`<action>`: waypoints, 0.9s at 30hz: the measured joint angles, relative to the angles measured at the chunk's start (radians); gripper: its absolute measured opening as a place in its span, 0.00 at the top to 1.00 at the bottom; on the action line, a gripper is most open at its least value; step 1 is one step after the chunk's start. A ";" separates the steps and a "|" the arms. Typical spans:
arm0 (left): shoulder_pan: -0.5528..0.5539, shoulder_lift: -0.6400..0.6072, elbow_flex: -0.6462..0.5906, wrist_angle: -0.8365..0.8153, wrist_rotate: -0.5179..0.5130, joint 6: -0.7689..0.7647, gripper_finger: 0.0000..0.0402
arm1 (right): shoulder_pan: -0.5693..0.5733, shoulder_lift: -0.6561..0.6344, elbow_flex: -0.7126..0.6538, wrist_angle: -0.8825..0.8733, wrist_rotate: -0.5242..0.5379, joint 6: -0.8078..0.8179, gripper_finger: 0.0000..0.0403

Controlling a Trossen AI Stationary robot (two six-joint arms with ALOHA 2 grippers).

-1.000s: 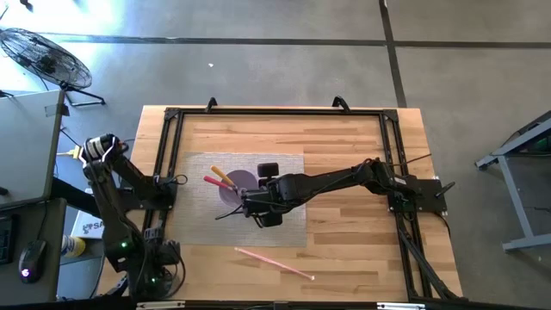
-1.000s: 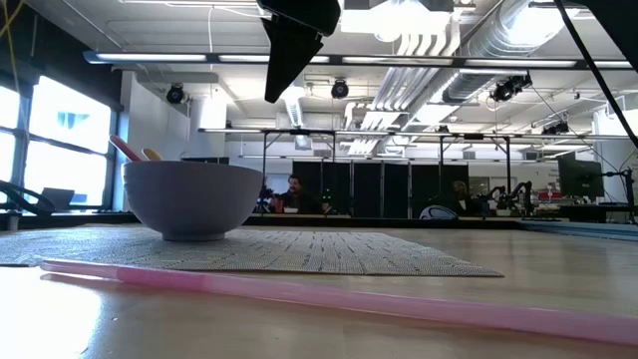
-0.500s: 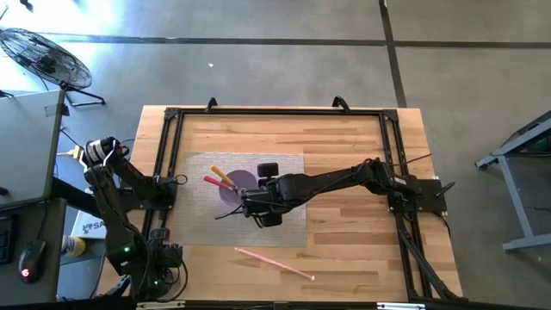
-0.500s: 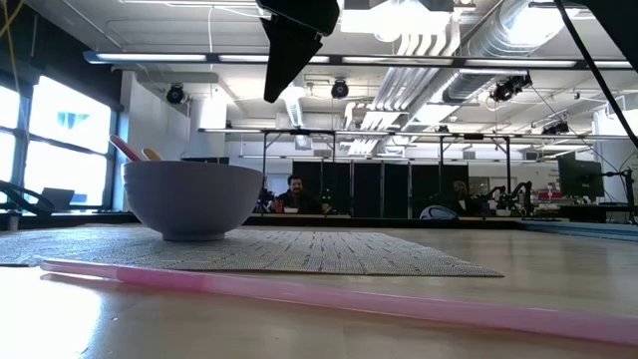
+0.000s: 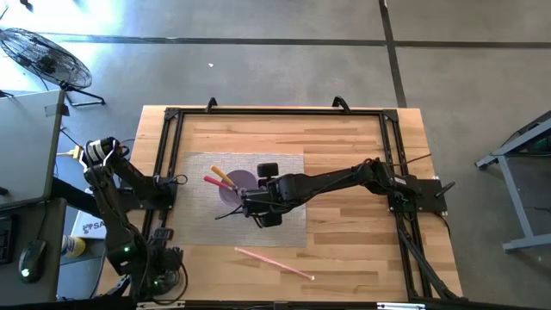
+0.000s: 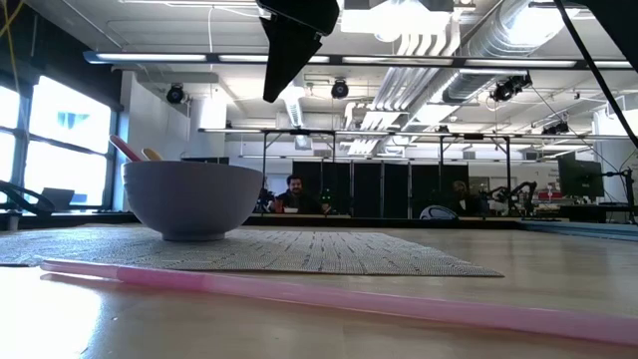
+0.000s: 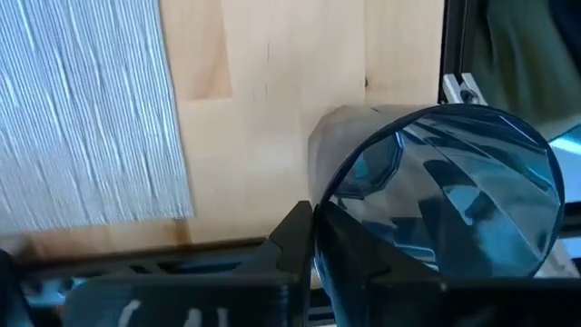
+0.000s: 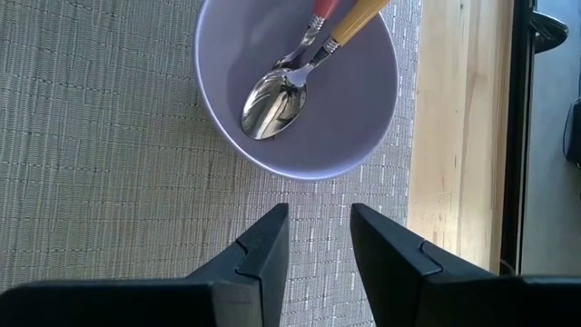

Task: Pick & Place Utensil
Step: Put the blue cup on the top right of the brown placemat

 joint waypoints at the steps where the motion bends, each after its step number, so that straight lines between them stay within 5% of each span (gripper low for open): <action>1: 0.007 0.000 0.000 -0.001 -0.006 0.028 0.96 | 0.000 0.000 0.000 0.000 0.000 0.000 0.72; 16: 0.226 -0.165 0.000 -0.170 -0.116 0.268 0.99 | -0.003 0.001 -0.033 0.066 -0.092 0.004 0.72; 27: 0.499 -0.200 0.000 -0.227 -0.085 0.512 0.99 | -0.011 0.001 -0.174 0.286 -0.240 -0.052 0.72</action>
